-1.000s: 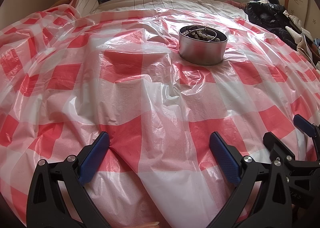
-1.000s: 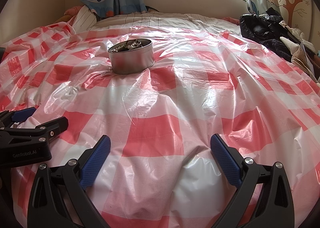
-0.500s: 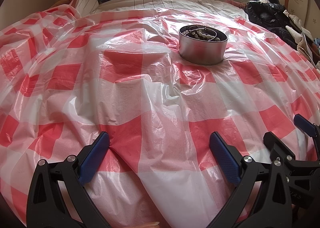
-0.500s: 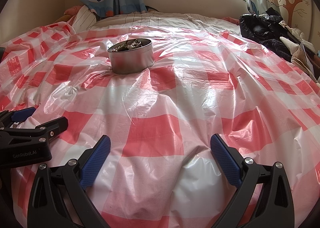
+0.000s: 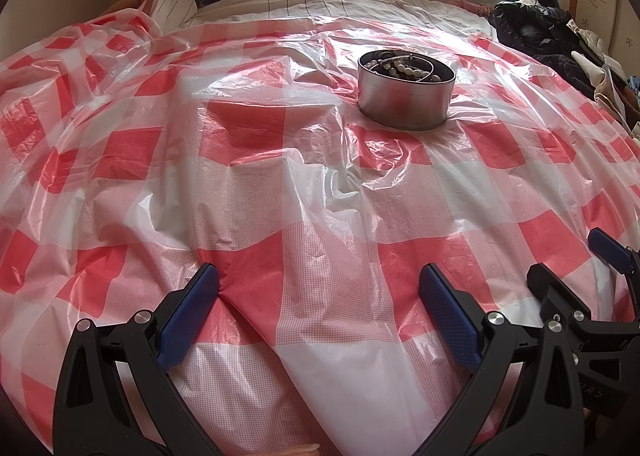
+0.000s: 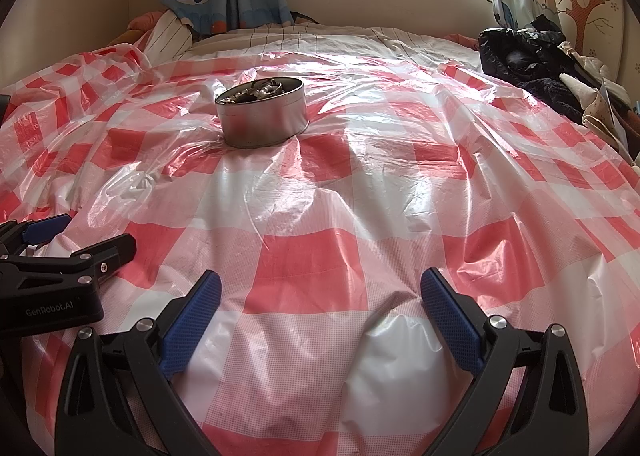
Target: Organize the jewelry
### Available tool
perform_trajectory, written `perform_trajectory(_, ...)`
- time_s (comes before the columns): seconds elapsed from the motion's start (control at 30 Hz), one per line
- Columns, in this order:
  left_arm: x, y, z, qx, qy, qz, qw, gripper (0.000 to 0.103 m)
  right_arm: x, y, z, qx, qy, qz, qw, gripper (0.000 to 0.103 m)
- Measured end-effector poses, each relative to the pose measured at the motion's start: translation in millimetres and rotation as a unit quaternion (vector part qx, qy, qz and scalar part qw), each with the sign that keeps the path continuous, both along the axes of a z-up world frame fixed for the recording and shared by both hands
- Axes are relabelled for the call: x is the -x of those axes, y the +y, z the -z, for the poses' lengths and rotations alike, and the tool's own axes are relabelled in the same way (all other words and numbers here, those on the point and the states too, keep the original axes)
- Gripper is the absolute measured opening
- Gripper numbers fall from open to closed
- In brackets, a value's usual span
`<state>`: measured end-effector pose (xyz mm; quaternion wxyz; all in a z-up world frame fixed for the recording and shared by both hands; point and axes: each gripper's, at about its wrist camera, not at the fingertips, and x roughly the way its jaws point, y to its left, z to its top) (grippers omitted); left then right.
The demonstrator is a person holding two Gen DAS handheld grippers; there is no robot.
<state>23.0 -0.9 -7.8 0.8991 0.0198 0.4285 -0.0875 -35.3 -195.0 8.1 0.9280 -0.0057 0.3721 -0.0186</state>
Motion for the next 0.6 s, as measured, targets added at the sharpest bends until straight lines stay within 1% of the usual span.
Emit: perform_trajectory(0.6, -0.3, -0.4, 0.0, 0.0, 0.0, 0.0, 1.0, 0.096, -0.8, 0.4, -0.3, 0.0, 0.001, -0.001, 1.0, 0.095)
